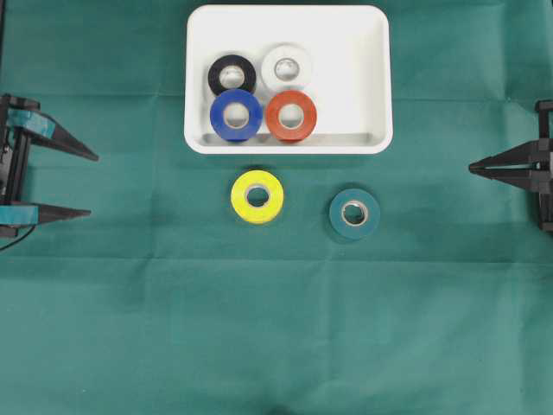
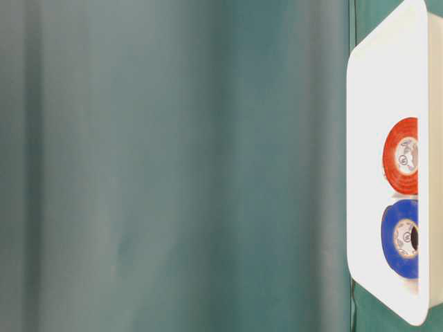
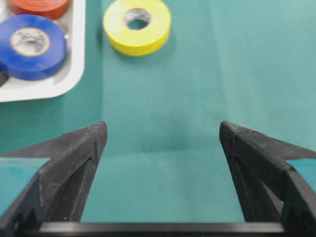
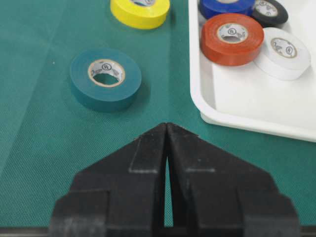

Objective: Put the tape into the white case with the left arm.
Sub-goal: 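Move the left gripper right toward the yellow tape roll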

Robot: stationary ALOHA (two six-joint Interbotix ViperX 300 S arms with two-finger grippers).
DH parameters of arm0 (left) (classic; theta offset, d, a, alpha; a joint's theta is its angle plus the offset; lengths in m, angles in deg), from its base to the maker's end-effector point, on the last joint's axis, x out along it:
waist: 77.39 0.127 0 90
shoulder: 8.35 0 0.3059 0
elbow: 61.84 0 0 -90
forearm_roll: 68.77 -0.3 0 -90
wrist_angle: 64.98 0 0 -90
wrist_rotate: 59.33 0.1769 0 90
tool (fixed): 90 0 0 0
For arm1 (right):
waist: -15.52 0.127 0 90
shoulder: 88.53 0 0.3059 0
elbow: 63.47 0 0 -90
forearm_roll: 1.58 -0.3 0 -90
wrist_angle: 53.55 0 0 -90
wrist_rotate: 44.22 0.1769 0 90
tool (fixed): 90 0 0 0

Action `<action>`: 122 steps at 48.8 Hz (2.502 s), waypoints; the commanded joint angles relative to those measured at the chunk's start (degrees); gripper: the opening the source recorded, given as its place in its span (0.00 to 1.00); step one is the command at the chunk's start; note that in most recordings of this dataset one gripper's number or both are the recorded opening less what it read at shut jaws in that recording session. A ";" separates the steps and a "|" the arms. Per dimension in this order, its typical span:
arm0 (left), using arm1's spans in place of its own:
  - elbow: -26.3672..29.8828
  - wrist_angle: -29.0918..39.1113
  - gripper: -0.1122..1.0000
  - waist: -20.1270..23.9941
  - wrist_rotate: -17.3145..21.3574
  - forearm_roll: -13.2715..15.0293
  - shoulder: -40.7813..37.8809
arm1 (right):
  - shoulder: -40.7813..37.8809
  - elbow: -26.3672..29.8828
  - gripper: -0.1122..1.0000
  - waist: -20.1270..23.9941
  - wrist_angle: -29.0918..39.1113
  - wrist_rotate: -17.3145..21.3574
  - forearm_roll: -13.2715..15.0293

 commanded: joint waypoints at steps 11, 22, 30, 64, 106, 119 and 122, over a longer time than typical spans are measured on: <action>0.62 -1.05 0.96 -1.32 -0.18 0.18 -0.70 | -0.35 0.53 0.02 -0.09 -0.62 0.09 0.09; 1.67 -6.15 0.96 -1.32 0.09 0.09 -6.50 | -0.44 0.62 0.02 -0.09 -0.62 0.09 0.09; 4.48 -9.84 0.96 -1.41 0.35 0.00 -13.45 | -0.44 0.70 0.02 0.00 -0.62 0.09 0.09; 21.71 -11.25 0.96 -1.32 0.53 0.00 -42.19 | -0.35 0.70 0.02 -0.09 -0.62 0.09 0.09; 34.54 -9.76 0.96 0.26 0.53 -0.09 -62.14 | -0.44 0.53 0.02 0.00 -0.70 1.14 0.09; 36.04 -9.76 0.96 0.26 0.53 -0.09 -65.74 | -0.44 0.53 0.02 -0.09 -0.70 1.14 0.09; 36.47 -9.76 0.96 0.26 0.62 -0.09 -66.27 | -0.35 0.53 0.02 -0.09 -0.70 1.14 0.09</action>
